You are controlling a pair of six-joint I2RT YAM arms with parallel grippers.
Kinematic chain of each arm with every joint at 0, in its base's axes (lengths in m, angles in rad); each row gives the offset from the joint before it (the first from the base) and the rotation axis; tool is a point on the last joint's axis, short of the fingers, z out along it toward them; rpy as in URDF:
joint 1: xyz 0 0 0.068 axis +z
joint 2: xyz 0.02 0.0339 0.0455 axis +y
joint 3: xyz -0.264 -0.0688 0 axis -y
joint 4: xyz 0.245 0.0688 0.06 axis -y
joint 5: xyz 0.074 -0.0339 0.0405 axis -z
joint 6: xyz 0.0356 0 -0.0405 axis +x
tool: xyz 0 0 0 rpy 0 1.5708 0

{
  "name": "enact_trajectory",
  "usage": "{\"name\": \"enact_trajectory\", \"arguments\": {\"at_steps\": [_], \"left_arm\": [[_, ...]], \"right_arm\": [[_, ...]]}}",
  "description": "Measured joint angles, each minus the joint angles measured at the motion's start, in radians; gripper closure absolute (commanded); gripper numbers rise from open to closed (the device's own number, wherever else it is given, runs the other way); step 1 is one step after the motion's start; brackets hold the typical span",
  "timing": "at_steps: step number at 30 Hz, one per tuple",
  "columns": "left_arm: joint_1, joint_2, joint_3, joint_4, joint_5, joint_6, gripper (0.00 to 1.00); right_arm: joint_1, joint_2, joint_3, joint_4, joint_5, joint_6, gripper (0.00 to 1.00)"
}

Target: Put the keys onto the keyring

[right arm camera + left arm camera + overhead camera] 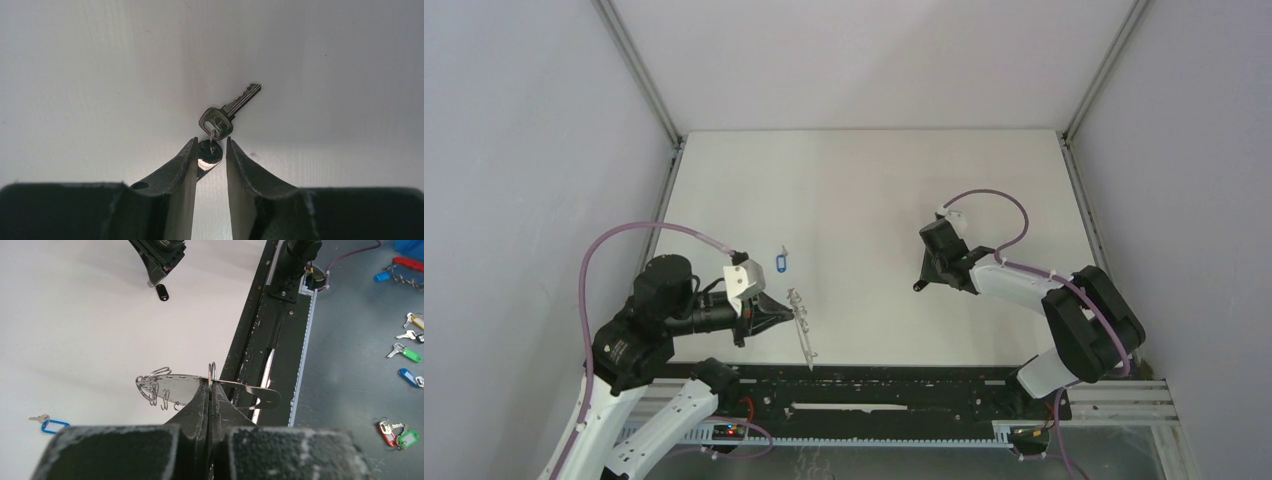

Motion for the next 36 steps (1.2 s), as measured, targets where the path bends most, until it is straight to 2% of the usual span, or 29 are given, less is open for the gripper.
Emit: {"name": "enact_trajectory", "arguments": {"at_steps": [19,26,31,36], "left_arm": [[0.0,0.0,0.0,0.0,0.0,0.0,1.0],[0.0,0.0,0.0,0.0,0.0,0.0,1.0],[0.0,-0.002,0.0,0.0,0.0,0.0,1.0],[0.0,-0.002,0.0,-0.005,-0.001,0.0,1.0]], "right_arm": [[-0.01,0.037,0.0,0.034,-0.004,-0.014,0.73],[-0.014,0.039,0.0,0.035,-0.005,-0.017,0.87],[-0.014,0.039,0.0,0.042,-0.005,-0.029,1.0],[-0.013,0.039,0.0,0.057,-0.009,-0.053,1.0]]}}
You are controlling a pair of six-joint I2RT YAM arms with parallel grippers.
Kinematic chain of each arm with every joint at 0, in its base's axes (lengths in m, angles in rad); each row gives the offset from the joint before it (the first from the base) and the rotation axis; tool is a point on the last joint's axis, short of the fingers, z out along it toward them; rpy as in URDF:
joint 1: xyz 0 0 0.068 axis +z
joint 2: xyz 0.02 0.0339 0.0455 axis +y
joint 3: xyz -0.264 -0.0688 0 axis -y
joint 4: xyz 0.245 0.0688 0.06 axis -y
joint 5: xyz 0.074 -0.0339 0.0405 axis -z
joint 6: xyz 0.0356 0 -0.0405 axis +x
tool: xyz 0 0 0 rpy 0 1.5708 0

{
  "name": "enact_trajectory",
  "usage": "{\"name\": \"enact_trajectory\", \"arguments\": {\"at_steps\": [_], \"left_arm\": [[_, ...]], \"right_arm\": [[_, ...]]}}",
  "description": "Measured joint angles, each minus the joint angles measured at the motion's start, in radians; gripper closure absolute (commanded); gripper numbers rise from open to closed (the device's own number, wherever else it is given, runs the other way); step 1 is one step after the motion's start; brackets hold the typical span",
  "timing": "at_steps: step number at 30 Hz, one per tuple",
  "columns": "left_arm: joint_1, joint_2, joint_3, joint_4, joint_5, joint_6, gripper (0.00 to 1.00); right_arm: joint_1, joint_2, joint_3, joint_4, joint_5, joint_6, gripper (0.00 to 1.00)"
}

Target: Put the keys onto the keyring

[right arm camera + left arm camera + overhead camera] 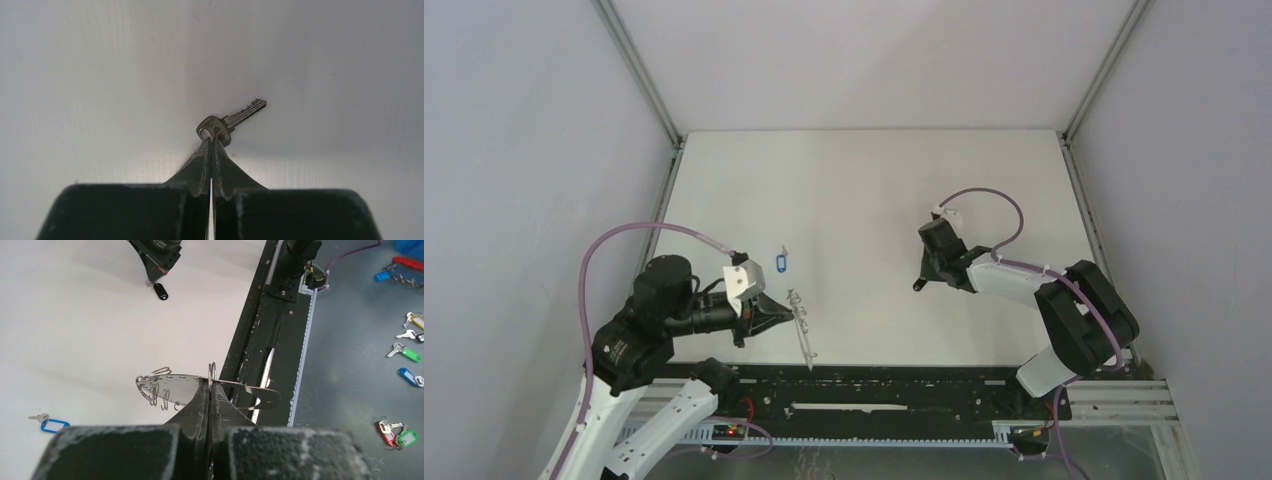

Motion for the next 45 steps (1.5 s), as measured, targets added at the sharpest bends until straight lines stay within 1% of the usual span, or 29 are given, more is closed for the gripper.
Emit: {"name": "enact_trajectory", "arguments": {"at_steps": [4,7,10,14,18,20,24,29,36,45], "left_arm": [[0.0,0.0,0.0,0.0,-0.001,0.0,1.0],[0.0,-0.001,0.0,-0.002,-0.005,0.0,1.0],[0.0,-0.006,0.0,-0.007,-0.008,-0.001,1.0],[0.0,-0.017,0.0,-0.008,-0.008,-0.001,1.0],[0.0,-0.024,-0.004,-0.003,-0.009,-0.001,1.0],[0.0,-0.031,-0.018,0.008,-0.011,-0.002,1.0],[0.0,-0.036,-0.046,0.016,-0.025,-0.002,1.0],[0.0,-0.036,-0.071,0.017,-0.04,-0.001,1.0],[0.0,-0.035,-0.071,0.018,-0.053,-0.001,1.0],[0.0,-0.036,-0.071,0.033,-0.052,-0.02,1.0]], "right_arm": [[0.025,-0.01,0.0,0.01,-0.008,-0.056,1.0],[0.076,-0.071,-0.004,0.008,-0.04,-0.126,1.0],[0.16,-0.192,-0.015,0.01,-0.106,-0.198,1.0],[0.284,-0.406,-0.024,0.011,-0.261,-0.268,1.0],[0.405,-0.562,-0.02,0.016,-0.38,-0.291,1.0],[0.463,-0.596,0.005,0.003,-0.42,-0.298,1.0],[0.578,-0.57,0.13,-0.041,-0.472,-0.311,1.0],[0.681,-0.501,0.283,-0.073,-0.488,-0.344,1.0],[0.732,-0.399,0.414,-0.069,-0.461,-0.367,1.0],[0.76,-0.293,0.43,-0.02,-0.428,-0.388,1.0]]}}
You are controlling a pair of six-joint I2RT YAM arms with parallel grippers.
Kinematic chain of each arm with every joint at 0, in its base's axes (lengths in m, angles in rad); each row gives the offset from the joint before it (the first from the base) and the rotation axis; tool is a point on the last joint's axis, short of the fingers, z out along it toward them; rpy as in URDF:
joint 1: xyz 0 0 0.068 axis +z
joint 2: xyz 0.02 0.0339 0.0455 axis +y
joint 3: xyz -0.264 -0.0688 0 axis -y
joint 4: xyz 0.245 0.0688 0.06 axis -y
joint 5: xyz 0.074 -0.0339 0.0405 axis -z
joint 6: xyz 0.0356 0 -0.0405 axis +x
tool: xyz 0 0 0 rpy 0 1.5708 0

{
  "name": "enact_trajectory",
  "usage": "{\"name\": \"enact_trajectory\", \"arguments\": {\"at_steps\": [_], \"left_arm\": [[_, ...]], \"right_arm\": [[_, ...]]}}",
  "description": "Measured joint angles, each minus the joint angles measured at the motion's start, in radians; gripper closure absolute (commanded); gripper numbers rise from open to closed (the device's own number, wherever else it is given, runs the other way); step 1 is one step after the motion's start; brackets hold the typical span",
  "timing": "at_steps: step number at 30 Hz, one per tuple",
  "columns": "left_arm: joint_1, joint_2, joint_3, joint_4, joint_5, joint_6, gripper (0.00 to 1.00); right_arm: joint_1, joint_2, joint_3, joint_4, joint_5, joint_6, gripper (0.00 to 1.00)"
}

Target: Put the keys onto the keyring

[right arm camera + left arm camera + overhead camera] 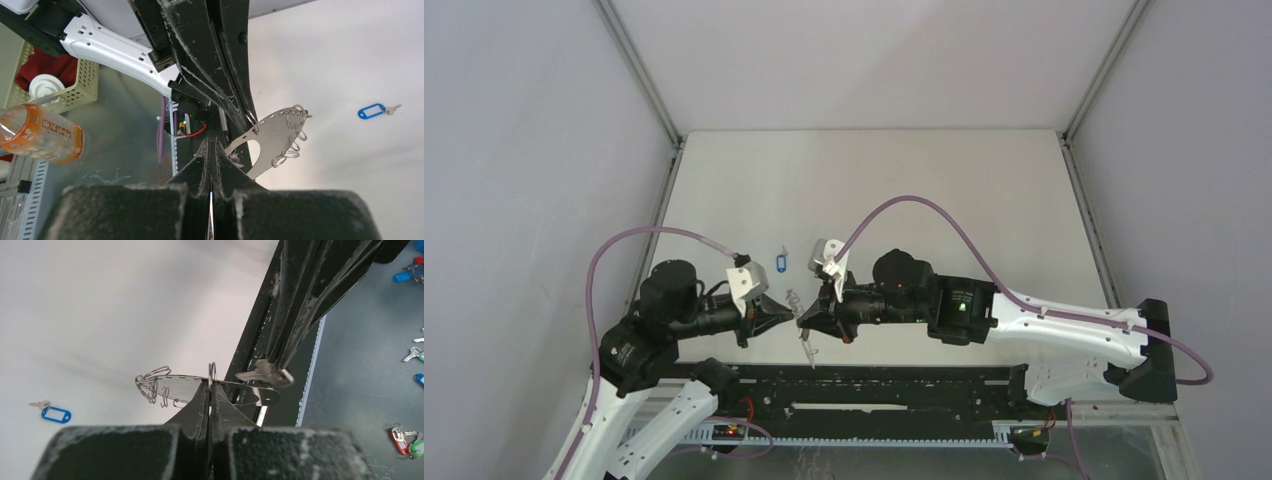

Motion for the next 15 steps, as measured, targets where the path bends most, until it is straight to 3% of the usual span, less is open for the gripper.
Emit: {"name": "enact_trajectory", "arguments": {"at_steps": [15], "left_arm": [[0.0,-0.005,0.0,0.002,0.003,-0.009,1.0]], "right_arm": [[0.005,0.051,0.0,0.123,0.053,-0.014,1.0]]}}
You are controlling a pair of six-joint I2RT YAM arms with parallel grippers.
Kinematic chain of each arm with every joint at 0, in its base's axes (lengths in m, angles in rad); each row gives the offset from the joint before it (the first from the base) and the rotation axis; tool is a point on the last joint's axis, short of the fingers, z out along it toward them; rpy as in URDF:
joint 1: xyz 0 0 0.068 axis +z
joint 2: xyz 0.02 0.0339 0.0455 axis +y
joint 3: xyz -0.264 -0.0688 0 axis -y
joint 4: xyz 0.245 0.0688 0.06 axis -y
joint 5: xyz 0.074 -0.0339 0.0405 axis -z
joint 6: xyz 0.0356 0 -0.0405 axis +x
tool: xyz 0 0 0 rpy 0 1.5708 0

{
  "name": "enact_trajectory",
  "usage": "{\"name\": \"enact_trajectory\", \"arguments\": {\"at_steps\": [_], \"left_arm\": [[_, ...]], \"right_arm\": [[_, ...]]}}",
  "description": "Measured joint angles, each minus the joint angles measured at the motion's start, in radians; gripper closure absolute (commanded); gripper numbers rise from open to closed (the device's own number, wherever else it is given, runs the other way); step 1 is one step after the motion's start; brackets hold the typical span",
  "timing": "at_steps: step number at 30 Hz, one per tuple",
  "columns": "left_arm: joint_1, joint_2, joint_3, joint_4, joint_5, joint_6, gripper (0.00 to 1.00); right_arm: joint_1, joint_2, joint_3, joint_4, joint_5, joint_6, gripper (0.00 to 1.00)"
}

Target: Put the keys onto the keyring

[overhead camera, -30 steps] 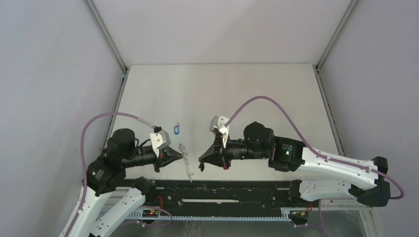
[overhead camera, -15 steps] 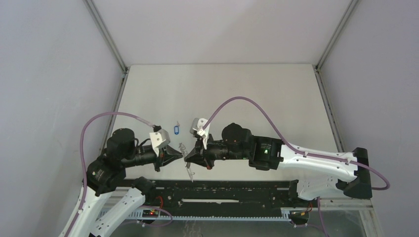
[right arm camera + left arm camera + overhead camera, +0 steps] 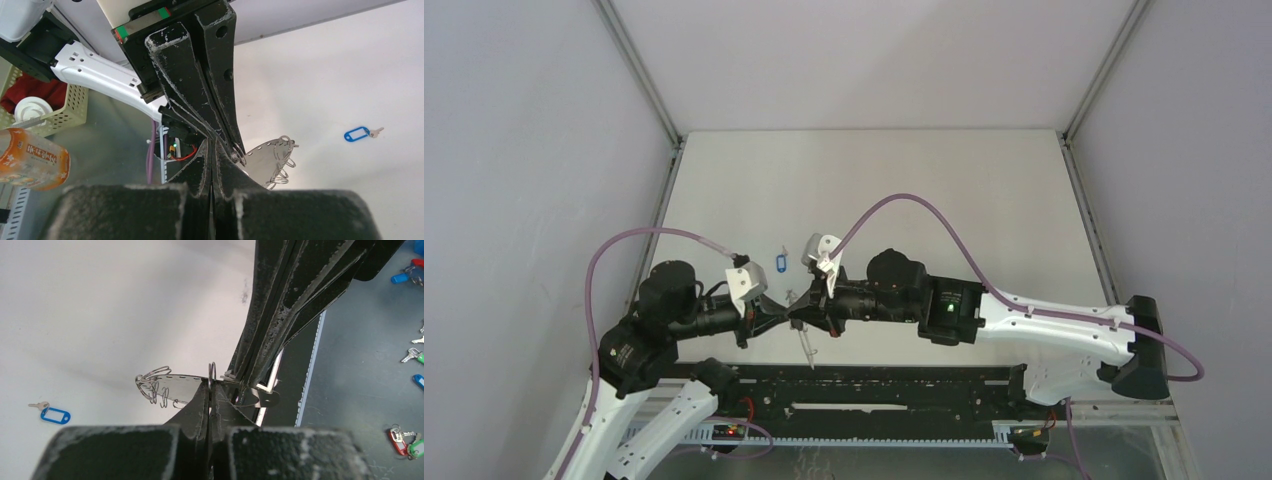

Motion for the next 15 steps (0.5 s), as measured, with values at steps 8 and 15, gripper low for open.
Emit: {"name": "enact_trajectory", "arguments": {"at_steps": [8,15], "left_arm": [[0.0,0.0,0.0,0.0,0.0,0.0,1.0],[0.0,0.0,0.0,-0.001,0.0,0.001,1.0]], "right_arm": [[0.0,0.016,0.0,0.023,0.008,-0.011,1.0],[-0.001,0.022,0.0,0.022,0.016,-0.012,1.0]]}}
